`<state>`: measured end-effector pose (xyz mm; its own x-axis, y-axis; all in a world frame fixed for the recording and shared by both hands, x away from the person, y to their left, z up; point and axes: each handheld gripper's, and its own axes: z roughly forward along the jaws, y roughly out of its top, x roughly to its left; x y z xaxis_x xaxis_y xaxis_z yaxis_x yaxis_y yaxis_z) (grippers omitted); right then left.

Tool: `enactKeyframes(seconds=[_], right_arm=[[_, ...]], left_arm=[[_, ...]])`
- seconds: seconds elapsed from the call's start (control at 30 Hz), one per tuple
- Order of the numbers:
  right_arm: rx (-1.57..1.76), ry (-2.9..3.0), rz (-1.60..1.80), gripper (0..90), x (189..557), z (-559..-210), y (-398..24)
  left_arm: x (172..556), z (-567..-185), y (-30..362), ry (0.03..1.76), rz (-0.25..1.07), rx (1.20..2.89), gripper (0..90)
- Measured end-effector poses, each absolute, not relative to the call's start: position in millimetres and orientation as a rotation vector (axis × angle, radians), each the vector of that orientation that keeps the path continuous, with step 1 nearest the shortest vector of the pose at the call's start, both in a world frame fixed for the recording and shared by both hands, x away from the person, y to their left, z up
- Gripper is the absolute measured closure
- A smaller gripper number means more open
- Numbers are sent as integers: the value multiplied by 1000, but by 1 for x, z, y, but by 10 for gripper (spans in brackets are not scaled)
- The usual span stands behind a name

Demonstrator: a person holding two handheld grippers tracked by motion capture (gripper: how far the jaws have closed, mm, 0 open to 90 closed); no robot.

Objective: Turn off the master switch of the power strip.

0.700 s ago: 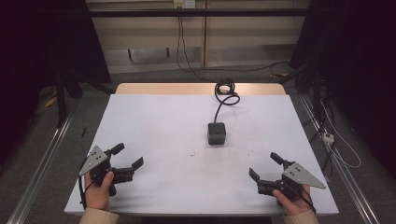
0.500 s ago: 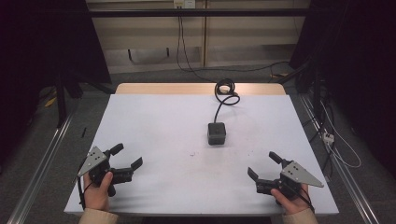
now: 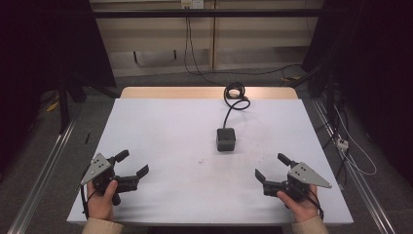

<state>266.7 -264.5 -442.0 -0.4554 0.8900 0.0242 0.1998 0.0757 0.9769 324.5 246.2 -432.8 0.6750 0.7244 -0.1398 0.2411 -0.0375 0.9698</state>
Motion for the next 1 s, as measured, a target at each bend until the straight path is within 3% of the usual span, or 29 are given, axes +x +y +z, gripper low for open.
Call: enactKeyframes(seconds=[1.0], right_arm=[[1076,1786,1376,45,303,-433,-243]], left_arm=[[328,-434,244,817,455,1602,31]])
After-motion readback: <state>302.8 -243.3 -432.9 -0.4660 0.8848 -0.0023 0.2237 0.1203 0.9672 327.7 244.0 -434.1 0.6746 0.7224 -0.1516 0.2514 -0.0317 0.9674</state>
